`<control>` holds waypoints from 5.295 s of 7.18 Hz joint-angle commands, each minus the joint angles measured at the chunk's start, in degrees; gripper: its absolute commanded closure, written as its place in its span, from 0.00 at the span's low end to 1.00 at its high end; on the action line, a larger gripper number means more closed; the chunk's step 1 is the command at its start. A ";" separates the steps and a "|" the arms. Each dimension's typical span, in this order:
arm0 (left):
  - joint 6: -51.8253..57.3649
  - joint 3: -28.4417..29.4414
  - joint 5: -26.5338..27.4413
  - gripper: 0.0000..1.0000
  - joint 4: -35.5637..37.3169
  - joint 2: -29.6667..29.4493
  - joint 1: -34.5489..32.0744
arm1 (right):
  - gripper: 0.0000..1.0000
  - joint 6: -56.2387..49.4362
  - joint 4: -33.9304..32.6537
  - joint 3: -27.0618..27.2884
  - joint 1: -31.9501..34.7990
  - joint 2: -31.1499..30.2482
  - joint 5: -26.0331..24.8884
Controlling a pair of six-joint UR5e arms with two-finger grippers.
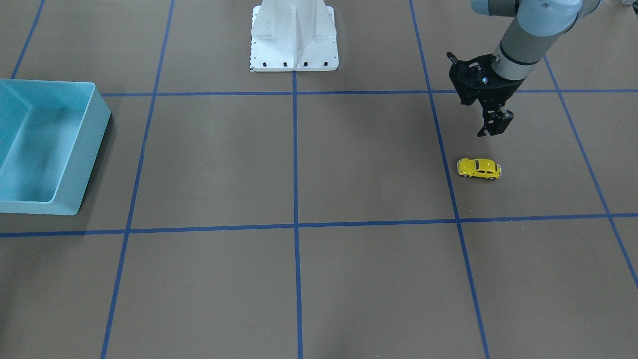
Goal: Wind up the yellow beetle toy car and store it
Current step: 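Lower the left gripper onto the yellow beetle toy car, then press the car down with the left gripper and drag it backward to wind it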
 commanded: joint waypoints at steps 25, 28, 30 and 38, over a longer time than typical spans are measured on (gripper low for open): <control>8.80 23.46 0.09 0.00 -12.58 -6.08 1.03 | 0.00 0.00 0.00 0.01 0.00 -0.70 0.02; 8.80 23.73 0.09 0.05 -12.67 -6.16 1.29 | 0.00 0.09 0.00 0.01 0.00 -0.79 0.02; 8.80 24.17 0.09 0.39 -15.29 -6.16 1.29 | 0.00 0.00 0.00 0.01 0.00 -0.79 0.02; 8.62 23.81 -7.01 1.00 -19.16 -5.55 -2.48 | 0.00 0.00 0.00 0.01 0.00 -0.88 0.02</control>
